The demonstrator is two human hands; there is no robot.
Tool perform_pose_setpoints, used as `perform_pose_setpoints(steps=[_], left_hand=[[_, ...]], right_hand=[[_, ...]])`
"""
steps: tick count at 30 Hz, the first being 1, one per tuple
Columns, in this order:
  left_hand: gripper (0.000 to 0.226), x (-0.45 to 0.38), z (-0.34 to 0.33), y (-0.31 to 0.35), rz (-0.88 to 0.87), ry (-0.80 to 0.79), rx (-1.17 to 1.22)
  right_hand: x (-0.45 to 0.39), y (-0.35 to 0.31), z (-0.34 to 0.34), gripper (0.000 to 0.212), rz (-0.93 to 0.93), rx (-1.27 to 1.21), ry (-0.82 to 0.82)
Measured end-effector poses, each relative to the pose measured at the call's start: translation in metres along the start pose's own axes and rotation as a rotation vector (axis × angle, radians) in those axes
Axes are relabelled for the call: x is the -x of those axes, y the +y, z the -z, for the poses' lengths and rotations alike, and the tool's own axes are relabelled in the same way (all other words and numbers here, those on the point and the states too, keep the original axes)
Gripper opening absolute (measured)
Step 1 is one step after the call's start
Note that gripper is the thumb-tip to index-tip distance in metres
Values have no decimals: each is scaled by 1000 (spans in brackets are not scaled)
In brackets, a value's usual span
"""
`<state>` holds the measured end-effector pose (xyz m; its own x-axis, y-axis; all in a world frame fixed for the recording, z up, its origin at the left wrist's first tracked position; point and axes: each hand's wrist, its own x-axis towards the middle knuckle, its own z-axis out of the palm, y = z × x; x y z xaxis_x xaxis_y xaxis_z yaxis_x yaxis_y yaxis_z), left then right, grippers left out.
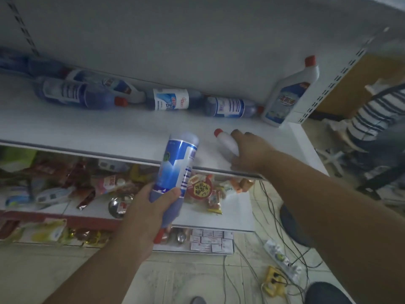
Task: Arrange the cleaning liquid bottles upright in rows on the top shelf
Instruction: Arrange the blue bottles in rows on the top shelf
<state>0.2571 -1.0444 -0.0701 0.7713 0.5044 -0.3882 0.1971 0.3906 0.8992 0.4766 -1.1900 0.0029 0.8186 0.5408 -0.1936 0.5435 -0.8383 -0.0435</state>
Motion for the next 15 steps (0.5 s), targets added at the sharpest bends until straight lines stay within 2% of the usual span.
perform_pose_setpoints(steps=[4, 8, 11, 15], left_hand=[[23, 19, 3, 8, -5, 0, 55], [22, 40, -3, 15, -82, 6, 36], [27, 66, -14, 22, -146, 22, 9], [18, 102, -38, 30, -242, 24, 43]], right_hand=[[51, -17, 11, 57, 57, -181, 112], [114, -30, 19, 47, 122, -508, 246], [158, -32, 24, 51, 134, -716, 288], [204, -19, 50, 50, 143, -958, 315]])
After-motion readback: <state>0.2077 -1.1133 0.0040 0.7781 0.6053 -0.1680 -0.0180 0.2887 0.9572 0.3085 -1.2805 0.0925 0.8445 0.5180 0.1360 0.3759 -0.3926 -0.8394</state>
